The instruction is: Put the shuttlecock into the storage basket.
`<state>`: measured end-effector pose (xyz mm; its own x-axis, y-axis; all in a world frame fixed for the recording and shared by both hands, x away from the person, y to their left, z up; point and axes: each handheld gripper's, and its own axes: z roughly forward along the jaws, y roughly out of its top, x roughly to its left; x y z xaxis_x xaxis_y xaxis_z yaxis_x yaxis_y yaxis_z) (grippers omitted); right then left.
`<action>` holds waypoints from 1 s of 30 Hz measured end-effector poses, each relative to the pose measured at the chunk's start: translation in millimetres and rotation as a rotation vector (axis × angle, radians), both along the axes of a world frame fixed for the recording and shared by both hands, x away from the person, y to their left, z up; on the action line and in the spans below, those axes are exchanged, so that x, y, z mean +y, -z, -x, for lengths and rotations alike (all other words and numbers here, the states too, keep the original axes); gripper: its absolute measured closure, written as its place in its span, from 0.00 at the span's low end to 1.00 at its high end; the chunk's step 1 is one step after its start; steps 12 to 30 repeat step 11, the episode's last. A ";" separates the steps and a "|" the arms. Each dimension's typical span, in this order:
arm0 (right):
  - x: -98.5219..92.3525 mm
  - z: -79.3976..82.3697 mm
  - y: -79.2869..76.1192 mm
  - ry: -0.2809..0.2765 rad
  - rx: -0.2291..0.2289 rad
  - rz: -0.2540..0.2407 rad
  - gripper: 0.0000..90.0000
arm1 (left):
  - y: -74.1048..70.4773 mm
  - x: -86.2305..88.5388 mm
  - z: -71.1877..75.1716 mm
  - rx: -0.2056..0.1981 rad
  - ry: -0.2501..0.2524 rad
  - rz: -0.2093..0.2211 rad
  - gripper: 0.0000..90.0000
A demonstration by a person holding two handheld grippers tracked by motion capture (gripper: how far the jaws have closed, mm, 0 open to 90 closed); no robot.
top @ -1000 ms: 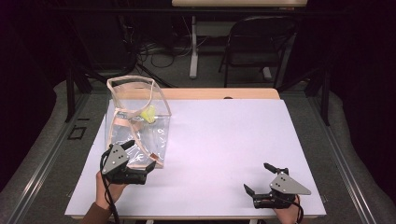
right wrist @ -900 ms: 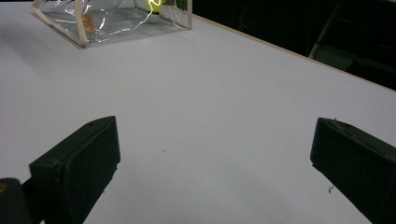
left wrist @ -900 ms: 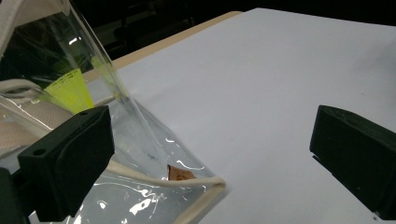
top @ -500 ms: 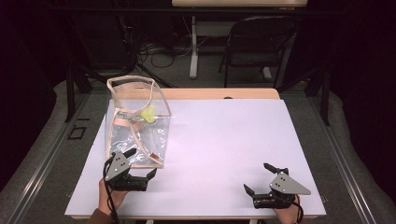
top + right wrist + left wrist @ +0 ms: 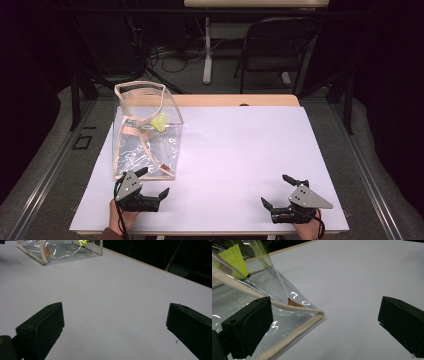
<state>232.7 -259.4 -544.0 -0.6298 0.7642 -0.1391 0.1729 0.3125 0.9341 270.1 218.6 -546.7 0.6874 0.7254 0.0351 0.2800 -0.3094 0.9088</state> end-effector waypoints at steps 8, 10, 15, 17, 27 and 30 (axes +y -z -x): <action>0.0 -0.2 0.3 -0.003 0.001 0.001 0.01 | 5.5 -0.3 -1.6 0.019 0.000 0.011 0.00; 0.0 -0.5 0.6 -0.004 0.000 0.000 0.01 | 5.3 0.4 -2.3 0.017 -0.002 0.008 0.00; 0.0 -0.5 0.7 -0.002 0.002 -0.001 0.01 | 5.5 0.7 -2.9 0.015 -0.002 0.011 0.00; 0.0 -0.5 0.7 -0.002 0.002 -0.001 0.01 | 5.5 0.7 -2.9 0.015 -0.002 0.011 0.00; 0.0 -0.5 0.7 -0.002 0.002 -0.001 0.01 | 5.5 0.7 -2.9 0.015 -0.002 0.011 0.00; 0.0 -0.5 0.7 -0.002 0.002 -0.001 0.01 | 5.5 0.7 -2.9 0.015 -0.002 0.011 0.00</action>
